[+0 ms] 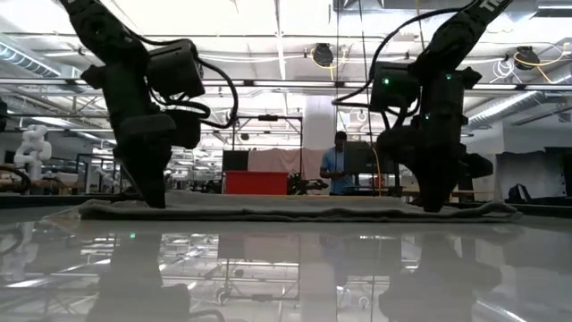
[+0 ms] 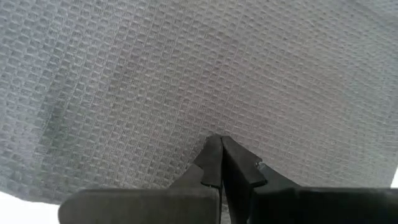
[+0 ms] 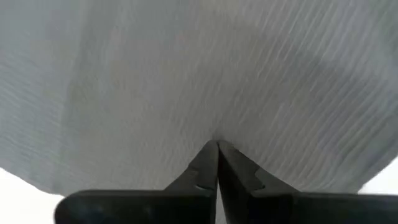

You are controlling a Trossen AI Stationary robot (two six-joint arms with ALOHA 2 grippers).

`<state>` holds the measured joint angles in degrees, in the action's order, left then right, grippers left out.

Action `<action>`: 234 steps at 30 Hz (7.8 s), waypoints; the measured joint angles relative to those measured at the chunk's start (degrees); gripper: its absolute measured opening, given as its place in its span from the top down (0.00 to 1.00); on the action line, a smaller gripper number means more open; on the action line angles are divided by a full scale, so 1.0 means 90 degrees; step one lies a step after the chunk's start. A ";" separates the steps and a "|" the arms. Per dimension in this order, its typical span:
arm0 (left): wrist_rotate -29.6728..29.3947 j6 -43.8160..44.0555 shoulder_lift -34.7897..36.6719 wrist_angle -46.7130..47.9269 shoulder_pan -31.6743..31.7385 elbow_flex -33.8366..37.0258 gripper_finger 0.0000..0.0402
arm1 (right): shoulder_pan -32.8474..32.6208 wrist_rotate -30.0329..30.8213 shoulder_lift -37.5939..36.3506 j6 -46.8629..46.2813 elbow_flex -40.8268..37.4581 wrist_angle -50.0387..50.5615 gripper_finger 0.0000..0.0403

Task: Roll towel
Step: Roll the gray towel

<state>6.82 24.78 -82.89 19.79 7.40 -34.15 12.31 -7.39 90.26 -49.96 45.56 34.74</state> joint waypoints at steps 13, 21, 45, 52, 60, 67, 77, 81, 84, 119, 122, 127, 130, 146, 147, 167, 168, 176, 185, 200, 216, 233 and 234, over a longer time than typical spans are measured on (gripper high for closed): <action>0.0366 0.0028 -0.0005 0.0029 0.0017 0.0165 0.98 | -0.1517 -0.0672 0.0044 -0.2046 0.0000 -0.0126 1.00; 0.1451 0.0045 -0.0041 0.0626 0.0000 -0.0093 0.98 | -0.2194 -0.0661 -0.0139 -0.2832 -0.0002 -0.0407 1.00; -0.0613 0.1604 0.0551 0.0628 0.0054 -0.1457 0.98 | -0.1147 0.0860 -0.2820 -0.1363 -0.0002 0.0355 1.00; -0.0858 0.2368 0.0302 -0.0949 0.0145 -0.1454 0.98 | -0.0291 0.0007 -0.2817 0.0645 -0.0002 0.0313 1.00; -0.1008 0.3623 0.0180 -0.1241 0.0141 -0.1454 0.98 | 0.0235 -0.0270 -0.2817 0.2229 -0.0002 0.0313 1.00; -0.1007 0.4054 0.0180 -0.1262 0.0087 -0.1454 0.98 | 0.0455 -0.0685 -0.2817 0.3286 -0.0002 0.0314 1.00; -0.0987 0.4373 0.0180 -0.1074 0.0077 -0.1454 0.98 | 0.0469 -0.0724 -0.2817 0.2683 -0.0002 0.0393 1.00; -0.0956 0.4379 0.0180 -0.1075 -0.0006 -0.1454 0.98 | 0.0467 -0.0727 -0.2817 0.2065 -0.0002 0.0393 1.00; -0.1070 0.4184 0.0180 -0.1065 -0.0046 -0.1454 0.98 | 0.0467 -0.0663 -0.2817 0.1367 -0.0002 0.0313 1.00; -0.0656 0.3941 -0.0056 -0.0597 -0.1556 -0.1197 0.98 | -0.0752 -0.0082 -0.1914 0.1482 -0.0002 0.0337 1.00; -0.0625 0.3788 -0.0056 -0.0620 -0.1711 -0.1197 0.98 | -0.1332 0.0027 -0.2113 0.1462 -0.0002 0.0419 1.00; -0.0752 0.3695 -0.0056 -0.0590 -0.1967 -0.1197 0.98 | -0.2162 0.0203 -0.2389 0.0972 -0.0002 0.0464 1.00; -0.0976 0.3667 -0.0056 -0.0556 -0.2047 -0.1197 0.98 | -0.2507 0.0418 -0.2504 0.0518 -0.0002 0.0431 1.00; -0.0829 0.2652 -0.0056 -0.1391 -0.2089 -0.1224 0.81 | -0.3897 0.1098 -0.2550 -0.0500 -0.0002 0.0044 1.00; -0.0808 0.2592 -0.0056 -0.1375 -0.2089 -0.1258 0.80 | -0.4020 0.1119 -0.2550 -0.0542 -0.0002 0.0055 1.00; -0.0426 0.1842 -0.1460 -0.1105 -0.2310 -0.2878 0.78 | -0.6036 0.2930 -0.2584 -0.1019 -0.0002 0.0891 0.44; -0.0426 0.1736 -0.1610 -0.1081 -0.2329 -0.3052 0.78 | -0.6123 0.2946 -0.2584 -0.1043 -0.0002 0.0932 0.42; -0.0736 0.1317 -0.2681 -0.0919 -0.2336 -0.4209 0.78 | -0.6700 0.3243 -0.2406 -0.0231 -0.0151 0.1124 0.33; -0.1004 0.0985 -0.3184 -0.0887 -0.2331 -0.4736 0.78 | -0.6805 0.4146 -0.2218 0.0869 -0.1377 -0.0886 0.30; -0.1791 0.0355 -0.3177 -0.0491 -0.2146 -0.4709 0.78 | -0.6797 0.3968 -0.1760 0.1542 -0.1889 -0.2028 0.24; -0.1437 -0.0746 -0.3693 -0.1695 -0.1605 -0.4701 0.84 | -0.6751 0.4692 -0.1080 0.3099 -0.1887 -0.1924 0.24; -0.1286 -0.0970 -0.3819 -0.1637 -0.1610 -0.4704 0.84 | -0.6763 0.5031 -0.0671 0.2465 -0.1872 -0.1948 0.47; -0.1286 -0.0970 -0.3812 -0.1652 -0.1610 -0.4704 0.84 | -0.6762 0.5046 -0.0673 0.2464 -0.1873 -0.1941 0.49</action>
<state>-4.75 16.05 -117.20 4.93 -7.09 -76.49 -48.55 38.02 84.20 -27.78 28.70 17.28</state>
